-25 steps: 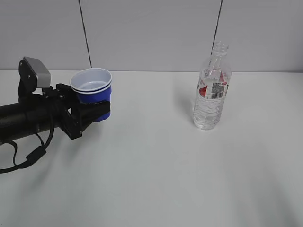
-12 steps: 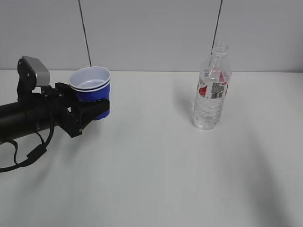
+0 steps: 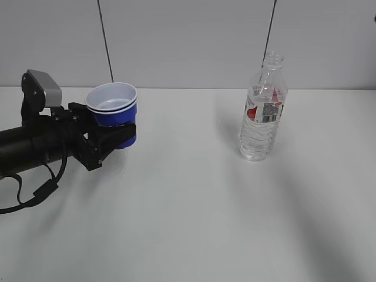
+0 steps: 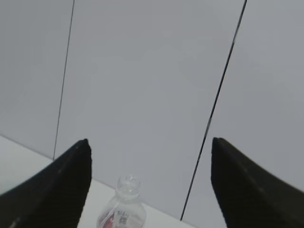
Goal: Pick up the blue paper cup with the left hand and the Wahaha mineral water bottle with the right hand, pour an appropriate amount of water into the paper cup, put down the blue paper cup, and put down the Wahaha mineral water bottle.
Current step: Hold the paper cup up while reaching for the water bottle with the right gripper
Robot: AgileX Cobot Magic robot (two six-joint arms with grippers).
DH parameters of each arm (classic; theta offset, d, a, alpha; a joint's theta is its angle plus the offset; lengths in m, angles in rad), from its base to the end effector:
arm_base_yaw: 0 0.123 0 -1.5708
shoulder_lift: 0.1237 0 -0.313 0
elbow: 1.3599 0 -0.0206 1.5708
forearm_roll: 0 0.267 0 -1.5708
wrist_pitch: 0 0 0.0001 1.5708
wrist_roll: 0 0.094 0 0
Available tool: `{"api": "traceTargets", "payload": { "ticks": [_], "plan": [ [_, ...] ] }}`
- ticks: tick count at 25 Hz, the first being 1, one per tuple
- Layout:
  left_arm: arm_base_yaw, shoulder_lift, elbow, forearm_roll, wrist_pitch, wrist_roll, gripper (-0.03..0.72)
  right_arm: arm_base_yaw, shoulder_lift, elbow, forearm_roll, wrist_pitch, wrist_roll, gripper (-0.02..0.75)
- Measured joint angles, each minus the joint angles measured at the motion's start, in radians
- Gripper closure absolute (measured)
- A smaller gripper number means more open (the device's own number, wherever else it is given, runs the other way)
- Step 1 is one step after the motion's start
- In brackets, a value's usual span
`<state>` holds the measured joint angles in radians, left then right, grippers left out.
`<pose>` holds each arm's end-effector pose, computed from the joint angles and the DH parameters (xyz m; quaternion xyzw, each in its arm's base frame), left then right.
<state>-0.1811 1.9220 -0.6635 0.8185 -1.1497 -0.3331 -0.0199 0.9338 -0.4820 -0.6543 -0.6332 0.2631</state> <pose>0.3182 -0.1219 0.1507 0.3194 0.6819 -0.3042 0.5835 0.1903 0.0300 0.3338 -0.2242 0.6117 0.0012 0.7587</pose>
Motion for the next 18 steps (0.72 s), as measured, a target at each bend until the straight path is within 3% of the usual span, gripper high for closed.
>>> {"api": "traceTargets", "payload": {
  "ticks": [18],
  "plan": [
    [0.000, 0.000, 0.000, -0.018, 0.000, 0.000, 0.215, 0.000, 0.444, 0.000, -0.014, -0.044, 0.040, 0.153]
  ]
}}
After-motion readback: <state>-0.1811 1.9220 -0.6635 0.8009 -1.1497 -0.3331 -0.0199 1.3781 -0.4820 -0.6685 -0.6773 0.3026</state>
